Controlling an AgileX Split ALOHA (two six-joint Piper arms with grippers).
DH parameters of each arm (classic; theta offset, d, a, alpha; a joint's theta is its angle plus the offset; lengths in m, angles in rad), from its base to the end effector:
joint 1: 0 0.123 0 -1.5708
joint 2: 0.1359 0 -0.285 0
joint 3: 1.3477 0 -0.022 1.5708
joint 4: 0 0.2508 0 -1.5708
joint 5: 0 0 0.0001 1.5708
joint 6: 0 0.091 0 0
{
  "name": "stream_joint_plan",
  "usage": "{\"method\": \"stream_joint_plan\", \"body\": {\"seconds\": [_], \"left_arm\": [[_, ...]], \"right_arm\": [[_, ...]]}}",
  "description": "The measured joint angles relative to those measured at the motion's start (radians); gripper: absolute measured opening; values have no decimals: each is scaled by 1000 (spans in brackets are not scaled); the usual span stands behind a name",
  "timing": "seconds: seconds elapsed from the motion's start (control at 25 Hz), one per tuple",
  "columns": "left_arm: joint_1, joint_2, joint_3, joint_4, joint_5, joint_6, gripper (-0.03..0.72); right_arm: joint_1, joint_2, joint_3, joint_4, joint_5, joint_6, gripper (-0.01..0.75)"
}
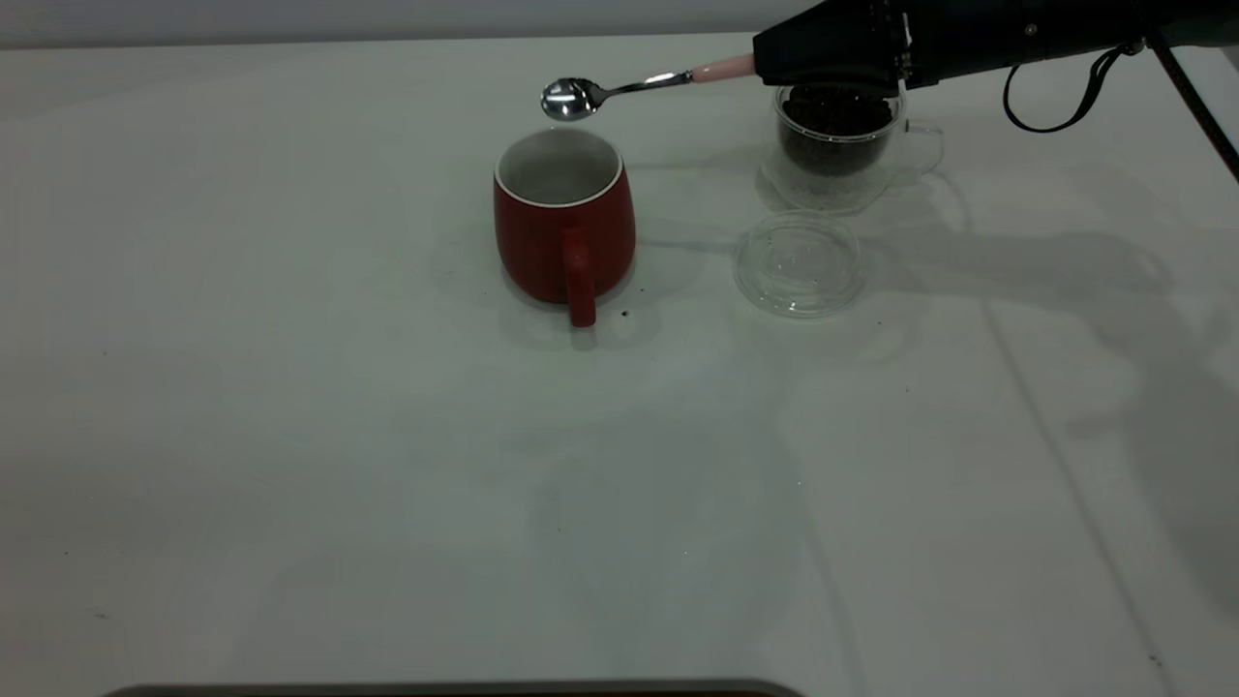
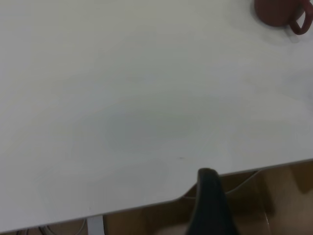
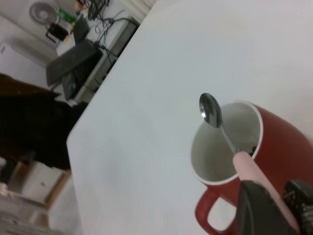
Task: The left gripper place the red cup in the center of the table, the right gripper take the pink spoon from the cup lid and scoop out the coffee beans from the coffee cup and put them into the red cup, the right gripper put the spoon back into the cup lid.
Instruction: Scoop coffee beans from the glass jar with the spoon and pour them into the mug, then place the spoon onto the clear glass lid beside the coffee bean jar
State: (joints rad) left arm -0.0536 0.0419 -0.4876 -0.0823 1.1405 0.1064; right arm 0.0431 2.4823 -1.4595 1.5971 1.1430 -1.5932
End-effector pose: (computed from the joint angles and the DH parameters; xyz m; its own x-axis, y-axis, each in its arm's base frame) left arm -0.0015 -0.0067 0.2680 -0.5593 0.1018 -0.8227 0.1554 0.9877 0.0166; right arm 0.4335 0.1016 0.0476 -0.7926 -0.0172 -0.6095 -0.5664 0.3912 0.7254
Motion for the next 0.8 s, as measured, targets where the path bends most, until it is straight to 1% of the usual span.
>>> {"method": "stream_joint_plan", "body": {"seconds": [0.08, 0.16, 0.24, 0.32, 0.44, 0.6, 0.72, 0.8], "left_arm": [[0, 0, 0, 0, 0, 0, 586], [0, 0, 0, 0, 0, 0, 586], [0, 0, 0, 0, 0, 0, 586], [0, 0, 0, 0, 0, 0, 586], [0, 0, 0, 0, 0, 0, 586], [0, 0, 0, 0, 0, 0, 586], [0, 0, 0, 0, 0, 0, 586], [0, 0, 0, 0, 0, 0, 586]], "right_arm": [[-5, -4, 0, 3, 0, 102, 113], [-16, -17, 0, -32, 0, 228, 113], [-36, -38, 6, -76, 2, 317, 113], [-56, -69, 50, -78, 2, 368, 113], [-93, -129, 172, -8, 2, 360, 113], [-157, -173, 381, 127, 2, 276, 113], [-208, -173, 503, 173, -6, 218, 113], [-237, -173, 558, 184, -6, 201, 113]]}}
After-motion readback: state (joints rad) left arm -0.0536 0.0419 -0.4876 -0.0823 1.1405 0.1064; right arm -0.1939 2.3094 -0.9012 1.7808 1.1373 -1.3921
